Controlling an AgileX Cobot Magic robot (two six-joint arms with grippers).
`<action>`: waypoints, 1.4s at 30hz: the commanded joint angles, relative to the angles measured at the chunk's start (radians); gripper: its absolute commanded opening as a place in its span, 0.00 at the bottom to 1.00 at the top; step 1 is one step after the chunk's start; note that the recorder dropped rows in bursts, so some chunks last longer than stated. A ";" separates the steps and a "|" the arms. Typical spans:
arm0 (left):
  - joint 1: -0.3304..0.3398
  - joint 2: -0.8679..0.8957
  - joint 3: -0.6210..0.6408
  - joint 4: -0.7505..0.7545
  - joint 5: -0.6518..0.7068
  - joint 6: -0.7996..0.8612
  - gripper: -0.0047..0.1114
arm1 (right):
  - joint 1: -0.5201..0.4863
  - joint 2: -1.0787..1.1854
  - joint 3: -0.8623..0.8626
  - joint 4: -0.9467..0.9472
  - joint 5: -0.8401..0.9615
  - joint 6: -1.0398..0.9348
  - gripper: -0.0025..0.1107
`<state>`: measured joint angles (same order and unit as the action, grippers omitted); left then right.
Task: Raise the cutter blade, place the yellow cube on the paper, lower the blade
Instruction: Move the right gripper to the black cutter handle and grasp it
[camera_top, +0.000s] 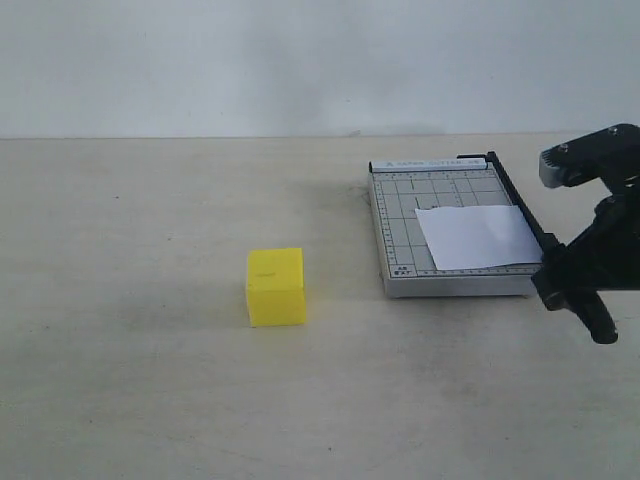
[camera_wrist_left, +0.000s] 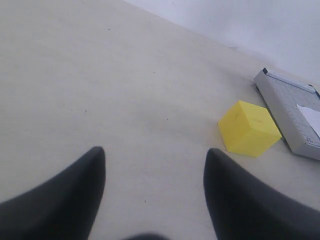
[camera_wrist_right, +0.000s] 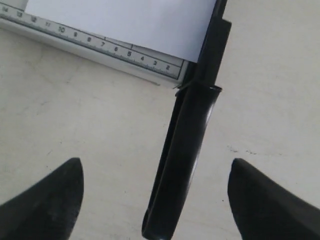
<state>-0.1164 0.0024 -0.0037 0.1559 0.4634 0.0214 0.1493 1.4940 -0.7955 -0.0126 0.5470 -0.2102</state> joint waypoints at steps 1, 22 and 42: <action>-0.005 -0.002 0.003 -0.003 -0.004 -0.003 0.52 | 0.000 0.078 -0.007 -0.054 -0.027 0.059 0.69; -0.005 -0.002 0.003 -0.003 -0.004 -0.003 0.52 | 0.000 0.111 -0.005 -0.166 0.013 0.149 0.03; -0.005 -0.002 0.003 -0.003 -0.004 -0.003 0.52 | 0.000 0.026 -0.007 -0.179 0.029 0.149 0.03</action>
<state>-0.1164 0.0024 -0.0037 0.1559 0.4634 0.0214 0.1513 1.5817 -0.7972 -0.1500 0.5560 -0.0372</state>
